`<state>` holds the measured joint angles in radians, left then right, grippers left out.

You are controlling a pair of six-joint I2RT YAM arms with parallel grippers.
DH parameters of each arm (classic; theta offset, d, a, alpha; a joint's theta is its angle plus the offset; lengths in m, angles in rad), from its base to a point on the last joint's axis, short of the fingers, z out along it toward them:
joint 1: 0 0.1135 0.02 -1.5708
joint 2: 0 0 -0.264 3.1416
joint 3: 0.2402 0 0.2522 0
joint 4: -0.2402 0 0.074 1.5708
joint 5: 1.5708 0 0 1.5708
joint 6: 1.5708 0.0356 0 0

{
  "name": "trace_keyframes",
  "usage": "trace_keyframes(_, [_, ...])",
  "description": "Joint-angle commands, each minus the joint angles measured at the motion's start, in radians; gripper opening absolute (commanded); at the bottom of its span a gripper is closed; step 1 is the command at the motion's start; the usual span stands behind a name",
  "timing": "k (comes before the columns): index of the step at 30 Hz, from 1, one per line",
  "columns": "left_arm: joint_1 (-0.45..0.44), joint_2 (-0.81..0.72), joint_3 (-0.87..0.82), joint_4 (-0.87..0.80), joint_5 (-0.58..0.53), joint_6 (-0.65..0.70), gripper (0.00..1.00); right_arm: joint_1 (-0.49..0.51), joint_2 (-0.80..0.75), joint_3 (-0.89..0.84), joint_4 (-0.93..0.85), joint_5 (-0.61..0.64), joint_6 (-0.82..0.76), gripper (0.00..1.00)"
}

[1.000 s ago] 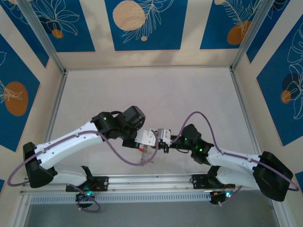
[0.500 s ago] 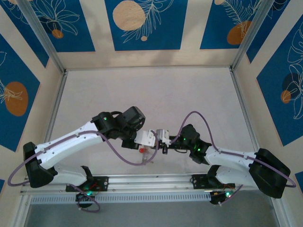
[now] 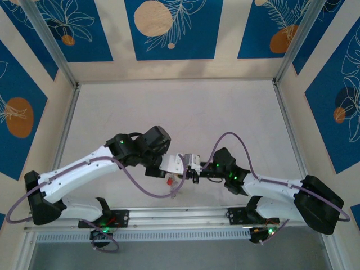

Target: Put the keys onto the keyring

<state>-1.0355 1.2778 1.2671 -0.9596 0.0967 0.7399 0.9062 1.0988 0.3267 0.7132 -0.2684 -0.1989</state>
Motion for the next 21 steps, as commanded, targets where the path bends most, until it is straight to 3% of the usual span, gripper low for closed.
trace_keyframes(1, [-0.011, 0.004, 0.015, -0.001, 0.033, 0.003, 0.0, 0.006, -0.03, 0.005, 0.048, 0.01, -0.004, 0.24])
trace_keyframes(7, [-0.011, 0.032, 0.028, -0.017, 0.012, 0.001, 0.0, 0.005, -0.057, -0.012, 0.037, 0.003, -0.018, 0.21])
trace_keyframes(10, [-0.011, 0.047, 0.04, -0.026, 0.005, 0.0, 0.0, 0.005, -0.067, -0.014, 0.032, 0.001, -0.019, 0.12])
trace_keyframes(12, [-0.01, 0.056, 0.046, -0.032, 0.004, -0.001, 0.0, 0.005, -0.067, -0.011, 0.029, -0.003, -0.025, 0.13])
trace_keyframes(15, [-0.011, 0.065, 0.05, -0.037, -0.001, 0.007, 0.0, 0.005, -0.068, -0.011, 0.027, -0.001, -0.028, 0.24])
trace_keyframes(21, [-0.011, 0.072, 0.058, -0.045, 0.003, 0.004, 0.0, 0.006, -0.063, -0.008, 0.035, -0.004, -0.022, 0.2])
